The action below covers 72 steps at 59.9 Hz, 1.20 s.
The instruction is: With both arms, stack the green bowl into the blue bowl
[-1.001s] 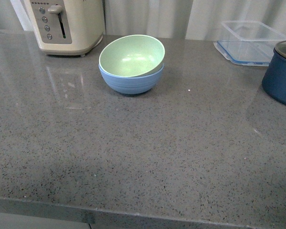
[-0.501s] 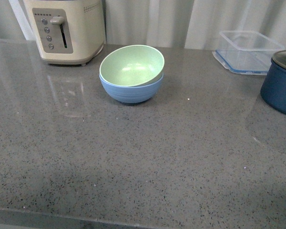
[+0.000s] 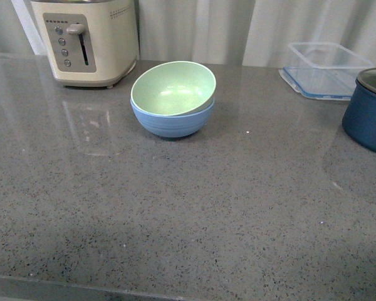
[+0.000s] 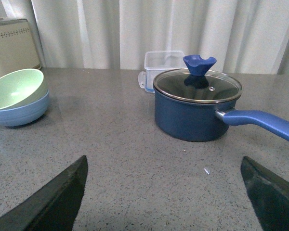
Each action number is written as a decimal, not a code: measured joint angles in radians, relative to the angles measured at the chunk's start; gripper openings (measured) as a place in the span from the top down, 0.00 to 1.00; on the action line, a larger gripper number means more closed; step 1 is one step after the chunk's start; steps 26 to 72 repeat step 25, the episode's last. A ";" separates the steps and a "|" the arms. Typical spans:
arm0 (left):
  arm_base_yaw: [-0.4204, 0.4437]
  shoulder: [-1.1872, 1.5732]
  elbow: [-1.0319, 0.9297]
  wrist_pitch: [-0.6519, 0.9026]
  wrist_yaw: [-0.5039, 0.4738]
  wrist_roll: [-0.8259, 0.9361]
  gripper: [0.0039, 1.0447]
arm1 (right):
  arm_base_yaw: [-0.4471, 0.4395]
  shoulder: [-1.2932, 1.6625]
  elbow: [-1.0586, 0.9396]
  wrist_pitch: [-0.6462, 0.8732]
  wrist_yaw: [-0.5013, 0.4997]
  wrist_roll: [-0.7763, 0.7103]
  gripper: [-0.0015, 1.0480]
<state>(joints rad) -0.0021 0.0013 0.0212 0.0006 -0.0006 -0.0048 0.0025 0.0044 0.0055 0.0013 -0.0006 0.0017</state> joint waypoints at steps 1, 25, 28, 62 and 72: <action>0.000 0.000 0.000 0.000 0.000 0.000 0.06 | 0.000 0.000 0.000 0.000 0.000 0.000 0.09; 0.000 0.000 0.000 0.000 0.000 0.000 0.06 | 0.000 0.000 0.000 0.000 0.000 0.000 0.10; 0.000 0.000 0.000 0.000 0.000 0.000 0.06 | 0.000 0.000 0.000 0.000 0.000 0.000 0.10; 0.000 0.000 0.000 0.000 0.000 0.000 0.06 | 0.000 0.000 0.000 0.000 0.000 0.000 0.10; 0.000 0.000 0.000 0.000 0.000 0.000 0.06 | 0.000 0.000 0.000 0.000 0.000 0.000 0.10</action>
